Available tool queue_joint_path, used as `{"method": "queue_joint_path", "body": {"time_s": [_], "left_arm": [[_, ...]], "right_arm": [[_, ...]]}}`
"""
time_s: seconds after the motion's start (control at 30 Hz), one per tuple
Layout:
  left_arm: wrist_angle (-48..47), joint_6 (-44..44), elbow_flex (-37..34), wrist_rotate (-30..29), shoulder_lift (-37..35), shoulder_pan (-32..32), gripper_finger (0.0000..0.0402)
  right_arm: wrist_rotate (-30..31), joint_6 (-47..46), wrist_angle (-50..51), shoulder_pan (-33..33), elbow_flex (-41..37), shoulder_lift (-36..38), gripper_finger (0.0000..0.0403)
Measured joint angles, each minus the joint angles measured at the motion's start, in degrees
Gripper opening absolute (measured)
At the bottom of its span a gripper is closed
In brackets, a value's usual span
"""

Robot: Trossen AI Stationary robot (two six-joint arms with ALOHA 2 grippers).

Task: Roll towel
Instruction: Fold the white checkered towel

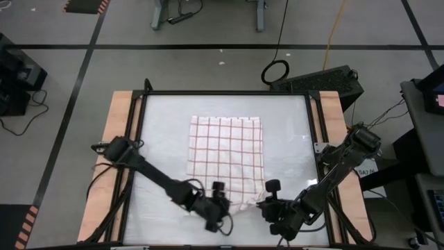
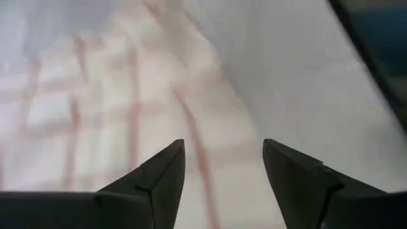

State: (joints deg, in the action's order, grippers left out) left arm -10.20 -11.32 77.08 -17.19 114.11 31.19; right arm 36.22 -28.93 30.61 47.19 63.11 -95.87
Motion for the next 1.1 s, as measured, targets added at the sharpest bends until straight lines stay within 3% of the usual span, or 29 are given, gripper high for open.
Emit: {"method": "queue_joint_path", "body": {"time_s": [0.23,0.57,0.77,1.1], "left_arm": [[-21.03,-9.94,-0.61,-1.12,-1.46,10.08,0.0219],[-36.44,-21.18,-1.33,-9.78,-1.82,25.75,0.0218],[-39.86,-20.36,-1.89,-18.42,-1.82,25.82,0.0192],[-34.00,-11.83,-6.38,-12.58,-1.80,22.51,0.0167]], "right_arm": [[1.30,-1.92,1.27,0.16,0.00,1.92,0.0000],[1.24,-3.59,1.98,0.01,0.00,1.92,0.0000],[1.25,-4.11,1.99,0.01,0.00,1.92,0.0000],[0.98,-6.32,2.66,0.07,0.00,1.92,0.0000]]}}
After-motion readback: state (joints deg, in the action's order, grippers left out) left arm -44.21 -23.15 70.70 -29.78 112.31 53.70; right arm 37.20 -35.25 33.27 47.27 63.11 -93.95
